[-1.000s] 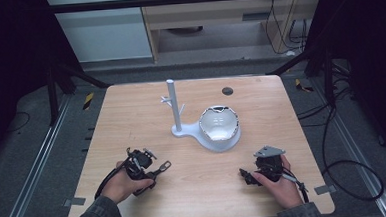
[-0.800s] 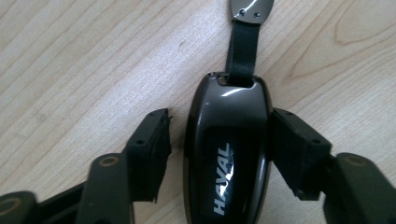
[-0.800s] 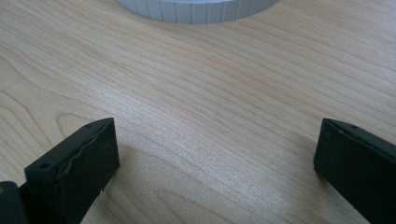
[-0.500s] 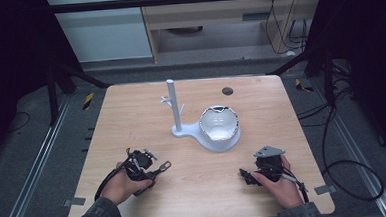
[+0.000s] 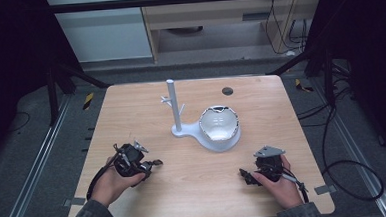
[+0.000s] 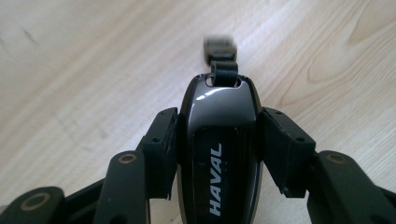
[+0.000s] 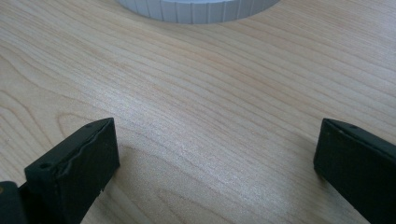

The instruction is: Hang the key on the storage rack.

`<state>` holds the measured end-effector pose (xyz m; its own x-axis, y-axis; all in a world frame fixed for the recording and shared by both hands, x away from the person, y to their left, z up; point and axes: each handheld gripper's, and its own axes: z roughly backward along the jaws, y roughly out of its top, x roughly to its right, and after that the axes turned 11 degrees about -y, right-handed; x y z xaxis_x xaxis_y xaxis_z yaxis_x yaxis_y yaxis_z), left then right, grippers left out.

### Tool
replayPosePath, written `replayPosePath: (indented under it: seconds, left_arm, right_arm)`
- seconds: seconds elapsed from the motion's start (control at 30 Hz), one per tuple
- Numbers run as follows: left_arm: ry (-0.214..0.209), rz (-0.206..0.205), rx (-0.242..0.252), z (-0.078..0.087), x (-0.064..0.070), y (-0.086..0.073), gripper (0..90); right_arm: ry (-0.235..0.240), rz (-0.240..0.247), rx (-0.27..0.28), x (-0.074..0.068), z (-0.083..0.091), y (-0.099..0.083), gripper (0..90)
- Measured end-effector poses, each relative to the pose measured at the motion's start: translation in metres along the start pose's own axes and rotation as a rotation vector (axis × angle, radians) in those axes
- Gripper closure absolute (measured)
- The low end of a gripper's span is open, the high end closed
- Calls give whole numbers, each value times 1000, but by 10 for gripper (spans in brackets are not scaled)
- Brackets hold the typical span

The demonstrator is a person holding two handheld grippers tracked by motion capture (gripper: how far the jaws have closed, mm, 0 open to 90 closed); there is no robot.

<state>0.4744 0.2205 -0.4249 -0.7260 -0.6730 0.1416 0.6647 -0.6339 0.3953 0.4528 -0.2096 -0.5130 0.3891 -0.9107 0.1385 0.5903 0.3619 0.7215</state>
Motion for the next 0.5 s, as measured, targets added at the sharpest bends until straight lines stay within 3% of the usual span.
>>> replayPosePath:
  seconds: [0.2,0.37,0.5]
  left_arm:
    - [10,0,68,25,-4,11,490]
    - [35,-19,128,55,-5,33,490]
    - [54,-32,145,70,-7,49,490]
  right_arm:
    - [0,-1,0,0,0,0,4]
    - [0,-1,1,0,0,0,4]
    - [0,-1,0,0,0,0,4]
